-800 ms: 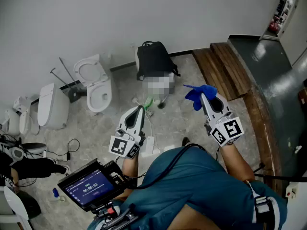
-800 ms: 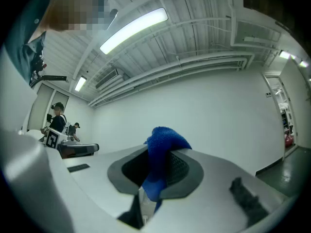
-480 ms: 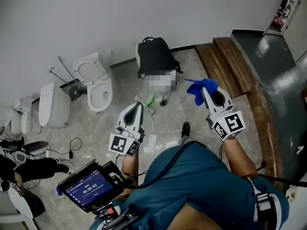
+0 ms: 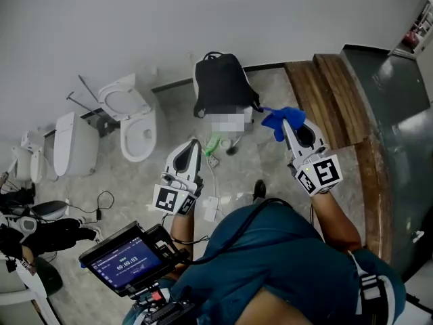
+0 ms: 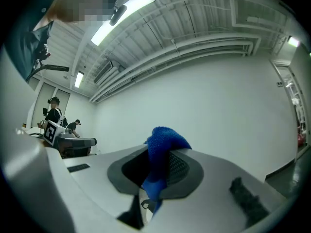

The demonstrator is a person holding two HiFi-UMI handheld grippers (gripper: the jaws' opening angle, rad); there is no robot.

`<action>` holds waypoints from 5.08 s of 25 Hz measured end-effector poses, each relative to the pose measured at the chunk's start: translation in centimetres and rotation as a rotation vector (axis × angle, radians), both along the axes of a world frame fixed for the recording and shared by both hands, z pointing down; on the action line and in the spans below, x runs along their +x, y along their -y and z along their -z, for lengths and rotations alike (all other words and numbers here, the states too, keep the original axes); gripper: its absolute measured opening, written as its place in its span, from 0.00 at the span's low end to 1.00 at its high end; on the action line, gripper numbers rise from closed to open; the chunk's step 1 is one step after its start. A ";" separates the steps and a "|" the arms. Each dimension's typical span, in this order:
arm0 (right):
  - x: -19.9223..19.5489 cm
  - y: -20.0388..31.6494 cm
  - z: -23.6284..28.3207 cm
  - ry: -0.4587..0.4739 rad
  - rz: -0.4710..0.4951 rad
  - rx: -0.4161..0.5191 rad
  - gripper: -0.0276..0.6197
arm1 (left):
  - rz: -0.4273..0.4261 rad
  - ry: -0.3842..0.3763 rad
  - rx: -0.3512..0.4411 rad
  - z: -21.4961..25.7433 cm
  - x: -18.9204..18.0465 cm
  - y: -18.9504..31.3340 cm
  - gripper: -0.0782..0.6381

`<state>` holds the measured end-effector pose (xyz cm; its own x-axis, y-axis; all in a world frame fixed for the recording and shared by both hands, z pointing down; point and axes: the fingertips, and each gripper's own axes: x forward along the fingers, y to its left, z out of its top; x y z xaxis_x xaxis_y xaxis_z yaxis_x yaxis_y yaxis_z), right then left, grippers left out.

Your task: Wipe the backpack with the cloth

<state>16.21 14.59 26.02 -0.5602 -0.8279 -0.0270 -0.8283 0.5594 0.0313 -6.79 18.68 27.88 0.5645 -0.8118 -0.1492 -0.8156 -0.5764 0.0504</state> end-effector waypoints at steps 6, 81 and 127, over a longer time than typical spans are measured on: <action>1.4 8.2 -1.0 -0.021 0.062 0.012 0.12 | 0.046 0.027 0.020 0.0 2.9 7.2 0.12; -18.3 70.7 -55.1 -0.538 0.303 -0.714 0.12 | 0.215 -0.042 -0.389 -28.0 -11.7 48.7 0.11; -7.0 41.7 -54.6 -0.636 0.128 -0.899 0.12 | 0.190 -0.084 -0.396 -28.4 -13.1 46.8 0.11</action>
<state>9.22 -27.09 80.58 -0.3417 -0.3364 0.8775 -0.7398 0.6722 -0.0304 -19.91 -28.12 56.23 0.3990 -0.9037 0.1550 -0.8889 -0.3398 0.3073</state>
